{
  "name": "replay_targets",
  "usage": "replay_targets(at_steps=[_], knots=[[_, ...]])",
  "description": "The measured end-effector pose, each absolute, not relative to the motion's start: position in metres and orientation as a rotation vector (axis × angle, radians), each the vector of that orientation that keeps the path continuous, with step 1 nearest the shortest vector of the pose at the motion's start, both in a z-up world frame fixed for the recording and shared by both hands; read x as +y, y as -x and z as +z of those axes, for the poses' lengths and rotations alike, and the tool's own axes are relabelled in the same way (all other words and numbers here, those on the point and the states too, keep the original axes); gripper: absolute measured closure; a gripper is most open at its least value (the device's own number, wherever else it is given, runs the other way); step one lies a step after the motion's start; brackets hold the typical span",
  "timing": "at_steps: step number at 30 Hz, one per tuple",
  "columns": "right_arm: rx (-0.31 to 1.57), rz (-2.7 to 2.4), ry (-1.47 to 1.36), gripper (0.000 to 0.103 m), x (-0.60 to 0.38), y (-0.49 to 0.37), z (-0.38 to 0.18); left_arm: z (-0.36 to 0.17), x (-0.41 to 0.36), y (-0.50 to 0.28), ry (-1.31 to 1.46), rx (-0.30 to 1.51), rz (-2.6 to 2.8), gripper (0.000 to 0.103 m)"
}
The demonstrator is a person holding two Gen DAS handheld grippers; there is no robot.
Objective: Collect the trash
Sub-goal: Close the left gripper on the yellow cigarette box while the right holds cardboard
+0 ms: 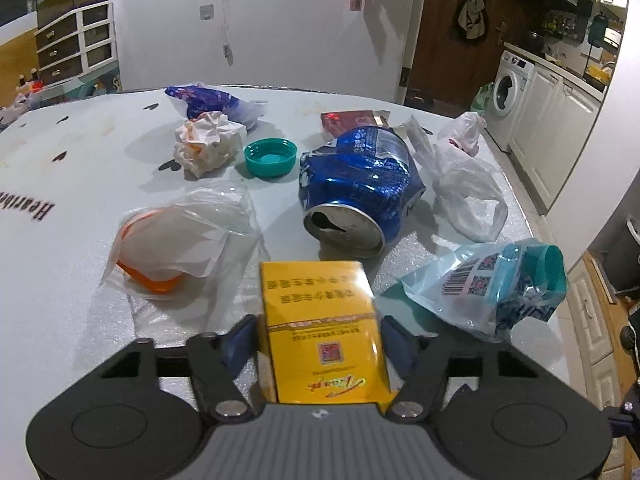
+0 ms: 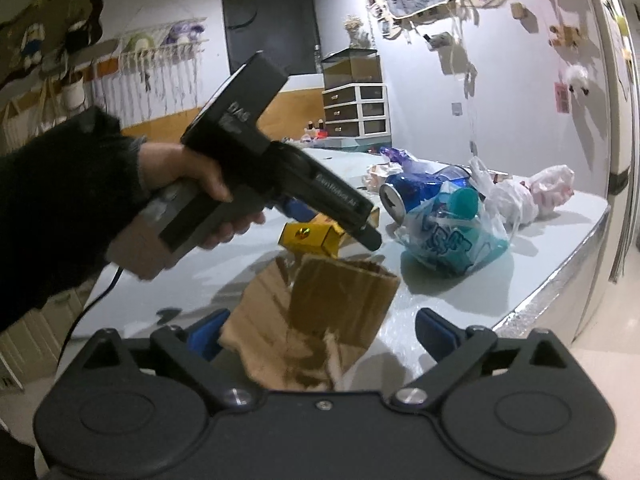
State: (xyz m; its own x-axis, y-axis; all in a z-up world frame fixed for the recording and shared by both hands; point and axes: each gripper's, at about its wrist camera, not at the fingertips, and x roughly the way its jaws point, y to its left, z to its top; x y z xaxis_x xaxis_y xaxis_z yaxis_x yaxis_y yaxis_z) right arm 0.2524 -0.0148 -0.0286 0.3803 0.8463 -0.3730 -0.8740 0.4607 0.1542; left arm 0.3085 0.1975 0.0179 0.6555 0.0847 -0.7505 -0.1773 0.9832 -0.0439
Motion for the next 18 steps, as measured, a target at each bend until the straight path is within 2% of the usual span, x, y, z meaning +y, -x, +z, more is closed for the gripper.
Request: replay_targets(at_steps=[3,6,8,10,12,18], knots=[[0.434,1.106,0.040,0.009,-0.013,-0.258,-0.028,0.018,0.196,-0.307,0.114,0.844,0.153,0.041],[0.422,1.113,0.042,0.026,-0.010,-0.258,-0.026,0.017,0.192,-0.303,0.091,0.847,0.156,0.041],[0.416,1.128,0.049,0.032,-0.010,-0.256,-0.025,0.017,0.188,-0.300,0.073,0.850,0.152,0.042],[0.411,1.141,0.056,0.043,-0.010,-0.254,-0.024,0.017,0.185,-0.295,0.062,0.845,0.151,0.043],[0.409,1.137,0.060,0.048,-0.011,-0.252,-0.022,0.018,0.184,-0.290,0.061,0.834,0.153,0.044],[0.393,1.087,0.045,0.049,-0.020,-0.248,-0.015,0.027,0.178,-0.267,0.063,0.774,0.166,0.045]])
